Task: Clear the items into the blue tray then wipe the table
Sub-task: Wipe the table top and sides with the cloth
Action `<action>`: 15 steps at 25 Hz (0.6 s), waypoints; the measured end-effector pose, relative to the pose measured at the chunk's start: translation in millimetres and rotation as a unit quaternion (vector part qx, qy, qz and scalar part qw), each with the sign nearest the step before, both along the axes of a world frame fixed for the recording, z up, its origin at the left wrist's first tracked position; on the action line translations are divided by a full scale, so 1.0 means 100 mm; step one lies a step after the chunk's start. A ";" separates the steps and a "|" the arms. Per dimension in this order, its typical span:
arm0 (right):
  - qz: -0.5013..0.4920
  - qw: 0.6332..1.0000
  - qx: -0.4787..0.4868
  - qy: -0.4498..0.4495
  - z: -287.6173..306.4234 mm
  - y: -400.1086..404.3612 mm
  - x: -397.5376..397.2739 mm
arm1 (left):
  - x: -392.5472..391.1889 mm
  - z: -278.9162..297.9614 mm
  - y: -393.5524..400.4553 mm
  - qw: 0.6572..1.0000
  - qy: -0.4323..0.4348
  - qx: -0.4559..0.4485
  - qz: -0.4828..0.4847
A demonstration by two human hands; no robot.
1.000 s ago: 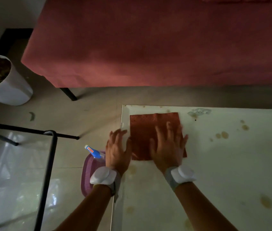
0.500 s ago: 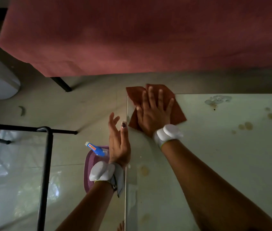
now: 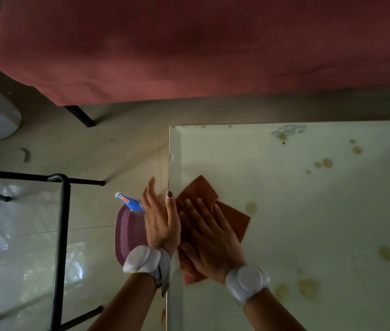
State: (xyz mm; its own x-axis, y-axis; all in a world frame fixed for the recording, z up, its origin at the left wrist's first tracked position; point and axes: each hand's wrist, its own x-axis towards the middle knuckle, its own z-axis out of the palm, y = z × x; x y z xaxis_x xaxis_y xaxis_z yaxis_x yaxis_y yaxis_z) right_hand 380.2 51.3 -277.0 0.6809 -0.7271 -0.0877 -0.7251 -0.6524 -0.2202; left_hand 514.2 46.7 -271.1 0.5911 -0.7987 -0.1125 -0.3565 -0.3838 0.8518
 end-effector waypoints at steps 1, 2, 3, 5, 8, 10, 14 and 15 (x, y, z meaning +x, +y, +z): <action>0.000 1.000 -0.004 0.003 0.01 -0.04 -0.12 | -0.05 0.01 0.00 0.999 -0.041 0.003 -0.023; 0.005 1.000 -0.009 0.006 0.02 -0.12 -0.21 | -0.09 0.02 -0.01 0.995 -0.092 0.012 -0.045; 0.010 1.000 -0.013 0.008 0.02 -0.22 -0.26 | -0.13 0.03 -0.05 0.987 -0.143 0.026 -0.066; 0.010 0.999 -0.029 0.013 -0.02 -0.52 -0.34 | -0.26 0.04 -0.13 0.970 -0.214 0.048 -0.101; -0.045 0.996 -0.070 0.036 -0.11 -1.17 -0.38 | -0.43 0.04 -0.18 0.945 -0.278 0.064 -0.160; -0.082 0.992 -0.083 0.040 -0.13 -1.55 -0.42 | -0.47 0.01 -0.20 0.936 -0.296 0.070 -0.179; -0.266 0.962 -0.060 0.017 -0.15 -1.85 -0.69 | -0.49 -0.01 -0.21 0.925 -0.317 0.088 -0.188; -0.334 0.941 -0.054 0.008 -0.14 -1.81 -0.74 | -0.51 0.01 -0.22 0.925 -0.318 0.091 -0.185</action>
